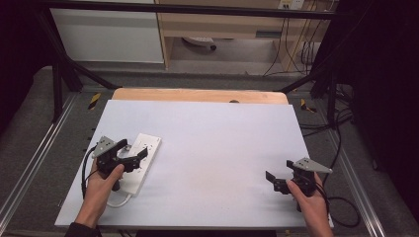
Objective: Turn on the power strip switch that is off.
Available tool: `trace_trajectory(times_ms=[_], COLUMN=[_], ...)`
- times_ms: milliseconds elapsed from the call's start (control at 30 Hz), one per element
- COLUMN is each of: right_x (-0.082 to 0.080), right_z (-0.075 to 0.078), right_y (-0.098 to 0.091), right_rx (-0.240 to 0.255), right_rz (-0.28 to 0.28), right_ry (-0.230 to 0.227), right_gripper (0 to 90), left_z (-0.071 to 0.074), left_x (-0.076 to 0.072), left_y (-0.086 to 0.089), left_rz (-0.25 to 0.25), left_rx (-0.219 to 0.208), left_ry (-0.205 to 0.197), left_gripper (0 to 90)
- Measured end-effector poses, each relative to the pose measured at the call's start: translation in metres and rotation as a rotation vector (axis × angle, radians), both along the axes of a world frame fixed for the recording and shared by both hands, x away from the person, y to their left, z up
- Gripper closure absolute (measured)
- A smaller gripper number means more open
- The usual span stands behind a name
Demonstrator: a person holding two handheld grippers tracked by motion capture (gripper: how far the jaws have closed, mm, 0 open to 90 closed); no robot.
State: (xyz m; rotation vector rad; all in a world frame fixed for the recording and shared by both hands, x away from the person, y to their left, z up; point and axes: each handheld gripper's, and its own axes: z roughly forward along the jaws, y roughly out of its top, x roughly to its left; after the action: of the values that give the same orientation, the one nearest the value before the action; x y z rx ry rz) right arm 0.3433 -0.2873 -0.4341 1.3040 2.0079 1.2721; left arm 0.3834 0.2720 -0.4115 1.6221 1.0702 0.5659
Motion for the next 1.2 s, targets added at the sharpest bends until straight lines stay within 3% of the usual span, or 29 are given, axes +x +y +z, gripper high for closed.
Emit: trace_trajectory(times_ms=[333,933,1200], right_x=[0.000,0.001,0.000], right_z=[0.000,0.001,0.000], right_y=[0.000,0.002,0.004], right_rx=[0.005,0.009,0.008], right_rz=[-0.001,0.014,0.010], right_ry=[-0.003,-0.005,-0.009], right_gripper=[3.3,3.2,3.2], left_z=[0.009,0.027,0.038], left_x=[-0.010,-0.048,-0.058], left_y=[0.004,0.008,0.012], left_rz=[0.013,-0.026,-0.036], left_rx=[-0.022,-0.014,-0.018], left_ry=[-0.054,0.010,0.012], left_gripper=[6.6,5.0,5.4])
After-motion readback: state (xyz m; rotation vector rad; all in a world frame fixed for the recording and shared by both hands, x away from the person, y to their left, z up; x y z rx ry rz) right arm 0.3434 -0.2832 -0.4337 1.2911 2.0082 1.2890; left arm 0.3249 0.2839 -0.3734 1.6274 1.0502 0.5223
